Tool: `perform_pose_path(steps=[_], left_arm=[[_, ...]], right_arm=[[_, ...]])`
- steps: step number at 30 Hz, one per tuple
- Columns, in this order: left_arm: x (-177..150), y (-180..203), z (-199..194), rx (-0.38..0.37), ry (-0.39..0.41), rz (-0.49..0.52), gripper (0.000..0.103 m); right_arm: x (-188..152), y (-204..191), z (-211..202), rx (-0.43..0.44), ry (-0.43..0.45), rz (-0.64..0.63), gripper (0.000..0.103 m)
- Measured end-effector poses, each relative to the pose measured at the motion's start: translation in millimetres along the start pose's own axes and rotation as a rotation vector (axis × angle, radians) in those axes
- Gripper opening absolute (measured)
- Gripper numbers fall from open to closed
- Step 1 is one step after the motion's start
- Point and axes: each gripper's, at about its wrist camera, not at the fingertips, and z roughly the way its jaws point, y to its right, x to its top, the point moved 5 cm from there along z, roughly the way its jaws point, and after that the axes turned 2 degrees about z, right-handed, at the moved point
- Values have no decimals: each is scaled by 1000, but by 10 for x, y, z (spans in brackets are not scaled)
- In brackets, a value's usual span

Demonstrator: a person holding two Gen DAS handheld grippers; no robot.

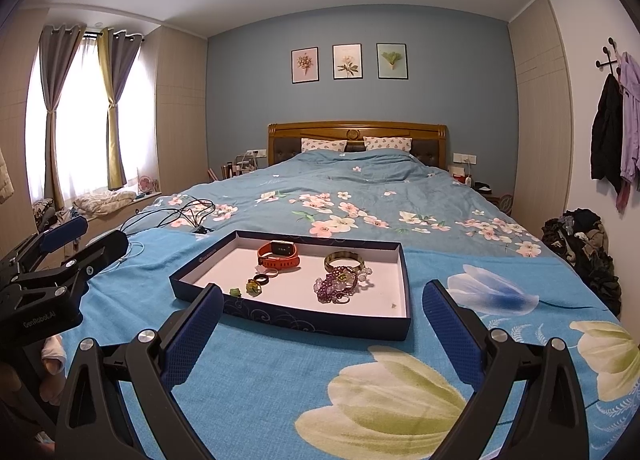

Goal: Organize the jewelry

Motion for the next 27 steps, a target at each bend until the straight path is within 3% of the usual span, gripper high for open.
perform_pose_path(steps=[27], left_arm=[[-8,-11,50,-7,-19,1,97]], right_arm=[[-4,19,49,7,-21,2,96]])
